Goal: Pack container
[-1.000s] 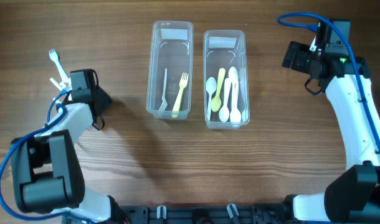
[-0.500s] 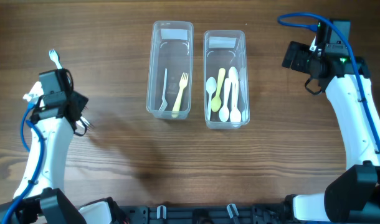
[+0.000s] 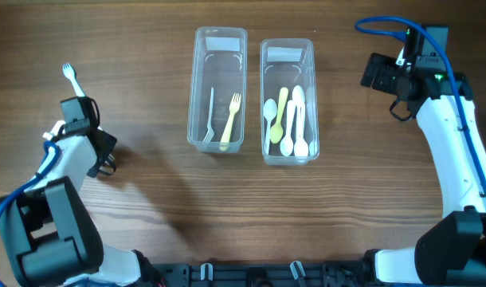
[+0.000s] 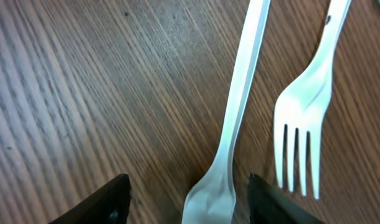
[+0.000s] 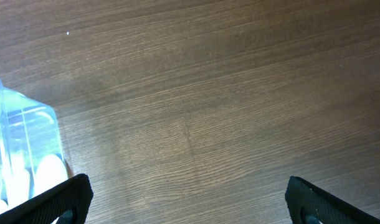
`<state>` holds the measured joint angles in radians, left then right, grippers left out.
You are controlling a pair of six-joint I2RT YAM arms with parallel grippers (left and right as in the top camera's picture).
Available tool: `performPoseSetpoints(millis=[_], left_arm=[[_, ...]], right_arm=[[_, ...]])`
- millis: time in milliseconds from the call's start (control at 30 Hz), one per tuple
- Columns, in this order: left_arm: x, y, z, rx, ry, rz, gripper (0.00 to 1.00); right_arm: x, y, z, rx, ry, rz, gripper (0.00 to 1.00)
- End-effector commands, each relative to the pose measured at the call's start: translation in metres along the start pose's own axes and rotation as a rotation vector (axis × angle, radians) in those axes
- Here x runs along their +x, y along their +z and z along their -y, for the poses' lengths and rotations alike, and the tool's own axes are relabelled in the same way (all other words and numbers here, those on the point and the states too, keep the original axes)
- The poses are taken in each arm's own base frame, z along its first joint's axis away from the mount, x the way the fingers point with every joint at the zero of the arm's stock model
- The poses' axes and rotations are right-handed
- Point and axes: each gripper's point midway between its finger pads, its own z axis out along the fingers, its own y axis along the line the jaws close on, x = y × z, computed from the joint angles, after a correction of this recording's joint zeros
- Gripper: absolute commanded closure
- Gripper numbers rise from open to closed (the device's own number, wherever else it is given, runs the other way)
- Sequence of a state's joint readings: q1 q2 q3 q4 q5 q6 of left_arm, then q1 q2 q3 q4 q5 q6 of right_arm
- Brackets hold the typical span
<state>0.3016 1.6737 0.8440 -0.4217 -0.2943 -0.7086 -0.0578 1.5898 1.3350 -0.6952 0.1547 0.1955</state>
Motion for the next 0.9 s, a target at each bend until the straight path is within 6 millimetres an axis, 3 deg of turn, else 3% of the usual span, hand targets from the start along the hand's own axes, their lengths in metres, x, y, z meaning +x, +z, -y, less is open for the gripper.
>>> performPoseSetpoints(millis=[0, 67, 100, 133, 300, 400, 533, 567, 700, 733, 800, 833, 867], left_arm=[[0.005, 0.012, -0.001, -0.009, 0.021, -0.015, 0.39], [0.005, 0.014, -0.001, -0.009, 0.023, -0.015, 0.45], [0.006, 0.014, -0.001, -0.012, 0.024, -0.018, 0.79], [0.007, 0.014, -0.003, -0.019, 0.027, -0.025, 0.96], [0.014, 0.007, -0.013, -0.051, 0.040, -0.057, 0.96], [0.000, -0.017, -0.012, -0.015, 0.022, -0.006, 0.96], [-0.039, -0.091, -0.004, 0.155, -0.052, 0.174, 0.96], [-0.041, -0.113, 0.005, 0.245, -0.060, 0.190, 0.96], [-0.019, -0.186, 0.054, 0.595, 0.138, 0.207, 0.96], [-0.016, -0.193, 0.058, 0.618, 0.152, 0.218, 0.96], [-0.014, -0.198, 0.064, 0.640, 0.172, 0.230, 0.91], [-0.015, -0.195, 0.067, 0.634, 0.202, 0.238, 0.80], [-0.016, -0.187, 0.069, 0.612, 0.239, 0.244, 0.63]], right_arm=[[-0.010, -0.012, 0.001, -0.001, -0.005, 0.039, 0.00], [-0.010, -0.012, 0.001, -0.001, -0.005, 0.039, 0.00], [-0.010, -0.012, 0.001, -0.001, -0.004, 0.039, 0.00], [-0.010, -0.012, 0.001, -0.001, -0.005, 0.039, 0.00], [-0.010, -0.012, 0.001, -0.001, -0.004, 0.039, 0.00], [-0.010, -0.012, 0.001, -0.001, -0.005, 0.039, 0.00], [-0.010, -0.012, 0.001, -0.001, -0.005, 0.039, 0.00], [-0.010, -0.012, 0.001, -0.001, -0.005, 0.039, 0.00], [-0.010, -0.012, 0.001, -0.001, -0.005, 0.039, 0.00], [-0.010, -0.012, 0.001, -0.001, -0.005, 0.039, 0.00], [-0.010, -0.012, 0.001, -0.001, -0.005, 0.039, 0.00], [-0.010, -0.012, 0.001, -0.001, -0.005, 0.039, 0.00], [-0.010, -0.012, 0.001, -0.001, -0.005, 0.039, 0.00]])
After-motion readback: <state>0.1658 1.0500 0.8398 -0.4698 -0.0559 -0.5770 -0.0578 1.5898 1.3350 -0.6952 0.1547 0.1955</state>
